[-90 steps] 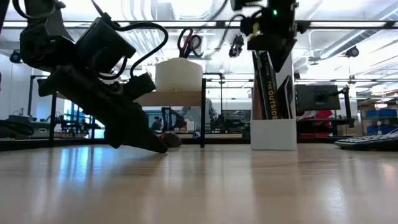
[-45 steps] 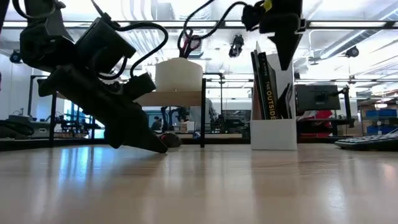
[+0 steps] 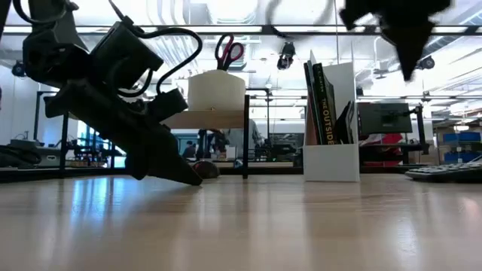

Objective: Stock shelves
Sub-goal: Put the black calculator into the white file holder

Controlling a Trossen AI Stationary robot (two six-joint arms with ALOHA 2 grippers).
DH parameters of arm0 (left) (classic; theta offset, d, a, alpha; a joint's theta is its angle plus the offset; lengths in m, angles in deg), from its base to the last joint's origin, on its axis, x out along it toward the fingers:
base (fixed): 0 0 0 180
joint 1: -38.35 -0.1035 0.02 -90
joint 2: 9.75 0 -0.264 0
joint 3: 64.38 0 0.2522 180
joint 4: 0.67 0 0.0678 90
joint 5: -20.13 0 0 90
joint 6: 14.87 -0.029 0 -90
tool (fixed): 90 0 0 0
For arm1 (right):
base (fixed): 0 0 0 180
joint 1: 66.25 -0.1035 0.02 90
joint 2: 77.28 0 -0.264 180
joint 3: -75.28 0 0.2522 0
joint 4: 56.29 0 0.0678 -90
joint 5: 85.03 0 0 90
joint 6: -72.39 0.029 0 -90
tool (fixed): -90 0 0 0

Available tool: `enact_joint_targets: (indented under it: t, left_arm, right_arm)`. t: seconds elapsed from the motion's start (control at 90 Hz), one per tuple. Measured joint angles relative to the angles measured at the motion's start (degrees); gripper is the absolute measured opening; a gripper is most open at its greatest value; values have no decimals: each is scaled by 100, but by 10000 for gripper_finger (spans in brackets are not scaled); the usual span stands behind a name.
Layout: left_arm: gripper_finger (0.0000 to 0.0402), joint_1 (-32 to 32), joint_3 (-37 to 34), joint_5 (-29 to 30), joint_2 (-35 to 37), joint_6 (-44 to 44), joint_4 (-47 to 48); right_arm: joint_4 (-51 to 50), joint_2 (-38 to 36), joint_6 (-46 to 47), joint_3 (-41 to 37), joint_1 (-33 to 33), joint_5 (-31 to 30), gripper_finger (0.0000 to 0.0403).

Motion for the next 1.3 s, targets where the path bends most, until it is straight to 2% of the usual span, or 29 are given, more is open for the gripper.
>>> enact_joint_targets:
  t: [0.089,0.167,0.289,0.478,0.7,0.889,1.067,1.189,1.3]
  left_arm:
    - [66,2,-2,2,-1,-13,2]
    - [66,2,-2,2,0,-64,-16]
    - [66,2,-7,0,-2,-113,-61]
    - [66,2,-11,-2,-4,-121,-90]
    - [66,2,-11,-2,-4,-124,-98]
    - [66,2,-21,-2,-4,-124,-115]
    - [66,2,-22,-2,-4,-124,-116]
    - [66,2,-24,-2,-4,-124,-141]
    - [66,2,-26,-7,-4,-124,-182]
  right_arm:
    - [584,-308,222,-462,12,76,0]
    - [1115,-500,39,-787,17,134,0]
    - [1003,-820,-145,-1464,36,205,0]
    - [1361,-1388,723,-2647,358,163,0]
    - [2136,-1660,1132,-3778,597,-846,0]
    - [3087,-1534,1370,-4506,639,-1190,0]
    - [3290,-1433,1631,-4543,498,-1136,0]
    - [3691,-1421,1663,-4023,259,-608,0]
    - [4000,-1415,1282,-3517,90,-293,0]
